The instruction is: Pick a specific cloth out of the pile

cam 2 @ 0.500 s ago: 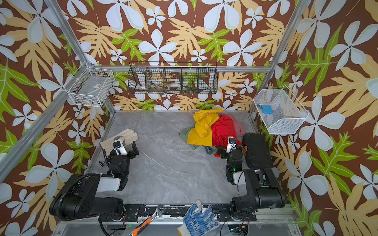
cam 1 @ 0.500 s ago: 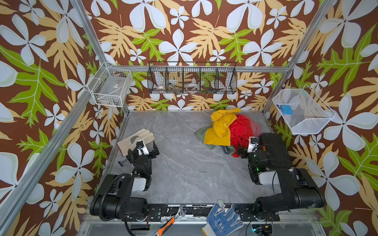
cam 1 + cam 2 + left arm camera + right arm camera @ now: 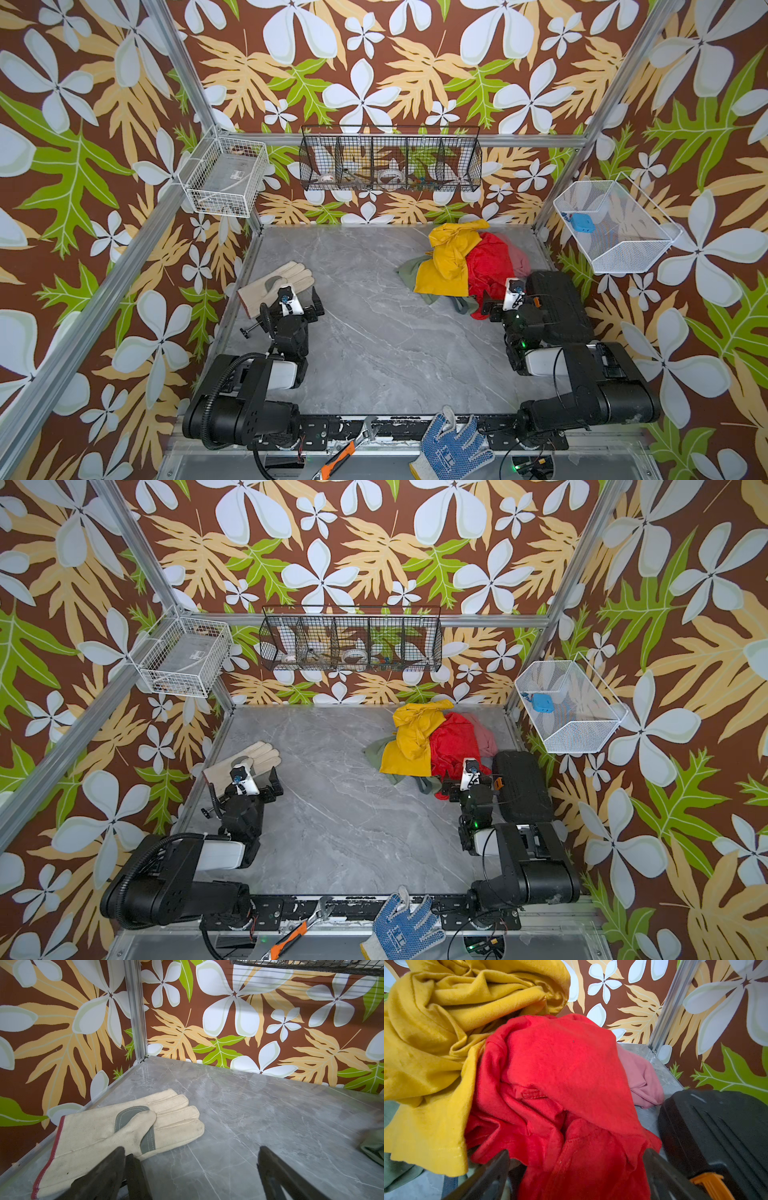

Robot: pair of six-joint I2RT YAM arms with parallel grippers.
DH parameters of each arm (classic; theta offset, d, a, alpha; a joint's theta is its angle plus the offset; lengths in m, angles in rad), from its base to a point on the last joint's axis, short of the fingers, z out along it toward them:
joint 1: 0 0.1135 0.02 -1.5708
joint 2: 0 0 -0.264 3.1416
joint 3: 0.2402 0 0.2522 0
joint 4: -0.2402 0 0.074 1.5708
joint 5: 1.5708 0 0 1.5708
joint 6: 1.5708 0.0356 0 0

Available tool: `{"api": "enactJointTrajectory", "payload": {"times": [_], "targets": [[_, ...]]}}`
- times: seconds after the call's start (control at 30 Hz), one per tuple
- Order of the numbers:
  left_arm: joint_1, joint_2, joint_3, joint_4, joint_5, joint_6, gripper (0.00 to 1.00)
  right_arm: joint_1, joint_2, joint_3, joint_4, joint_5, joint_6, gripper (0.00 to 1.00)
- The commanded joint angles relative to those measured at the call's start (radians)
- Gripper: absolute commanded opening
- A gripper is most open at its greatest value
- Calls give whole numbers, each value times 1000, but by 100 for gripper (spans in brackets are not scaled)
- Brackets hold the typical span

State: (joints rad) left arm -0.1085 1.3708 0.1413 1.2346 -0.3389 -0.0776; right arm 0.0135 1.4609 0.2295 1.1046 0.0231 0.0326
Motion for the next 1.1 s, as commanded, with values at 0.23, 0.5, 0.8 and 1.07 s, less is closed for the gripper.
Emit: {"api": "enactJointTrajectory", "payload": {"times": [0.23,0.5,0.8,1.07], "targets": [[0,1,4,34,5,4,100,1,0,4,6,-5,0,100],[0,-127,111,-288,6,-14,100,0,-89,170,-376,24,44,100],[-2,-381,220,-681,62,-238,100,-8,-332,278,-829,-101,297,100],[-42,-413,202,-687,148,-324,100,-9,-405,244,-923,-238,578,91]]}}
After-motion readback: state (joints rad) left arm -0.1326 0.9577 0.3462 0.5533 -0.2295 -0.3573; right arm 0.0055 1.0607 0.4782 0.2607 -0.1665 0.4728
